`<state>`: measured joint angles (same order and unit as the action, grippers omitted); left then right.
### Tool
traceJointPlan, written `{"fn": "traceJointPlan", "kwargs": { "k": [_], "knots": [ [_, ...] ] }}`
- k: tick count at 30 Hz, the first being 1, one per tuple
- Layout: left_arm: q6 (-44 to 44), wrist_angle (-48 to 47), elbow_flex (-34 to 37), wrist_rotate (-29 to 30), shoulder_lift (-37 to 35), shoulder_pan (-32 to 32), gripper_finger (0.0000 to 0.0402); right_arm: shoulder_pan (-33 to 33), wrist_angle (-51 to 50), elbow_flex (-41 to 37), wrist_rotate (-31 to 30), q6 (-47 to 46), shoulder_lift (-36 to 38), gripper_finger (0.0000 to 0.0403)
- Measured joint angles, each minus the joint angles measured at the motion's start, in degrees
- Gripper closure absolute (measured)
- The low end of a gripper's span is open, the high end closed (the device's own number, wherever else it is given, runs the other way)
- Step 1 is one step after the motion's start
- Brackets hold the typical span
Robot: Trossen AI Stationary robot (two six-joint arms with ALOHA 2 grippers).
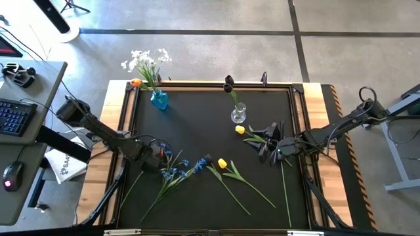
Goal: Sort flowers into vase by color
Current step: Put the orange flower into the blue vase
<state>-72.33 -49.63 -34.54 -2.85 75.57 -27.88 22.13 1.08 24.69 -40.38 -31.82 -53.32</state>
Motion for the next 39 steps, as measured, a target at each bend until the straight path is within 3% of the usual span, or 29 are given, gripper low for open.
{"fn": "traceJointPlan", "kwargs": {
  "k": [7,13,18,21,26,30,34,39],
  "knots": [
    [5.94,-0.07,0.00,14.64,-12.29,-0.38,0.0398,0.00,0.01,0.00,-0.03,0.80,0.00,0.0133],
    [19.99,1.57,-0.02,37.31,-24.49,-0.62,0.0398,-0.02,0.02,0.00,-2.69,0.84,-0.02,0.0133],
    [38.25,15.01,-0.04,60.93,-31.22,-0.59,0.0398,-0.02,0.86,0.00,-2.94,0.84,0.00,0.0133],
    [54.90,27.48,-0.07,68.93,-32.59,-0.59,0.0398,-0.02,1.28,0.00,-4.23,0.84,-0.01,0.0133],
    [83.54,46.37,-0.07,70.87,-32.83,1.57,0.0398,-0.02,1.43,0.00,-5.16,1.27,0.00,0.0133],
    [98.91,57.70,-0.07,69.86,-33.03,6.74,0.0398,-0.02,1.40,0.00,-5.16,1.27,-0.02,0.0133],
    [105.58,65.43,-0.09,64.76,-34.64,14.90,0.0398,-0.02,1.40,0.00,-5.16,1.27,-0.02,0.0133],
    [105.23,67.27,-0.09,58.45,-37.20,26.86,0.0398,-0.02,1.38,0.00,-5.16,1.26,-0.02,0.0133]
  ]
}}
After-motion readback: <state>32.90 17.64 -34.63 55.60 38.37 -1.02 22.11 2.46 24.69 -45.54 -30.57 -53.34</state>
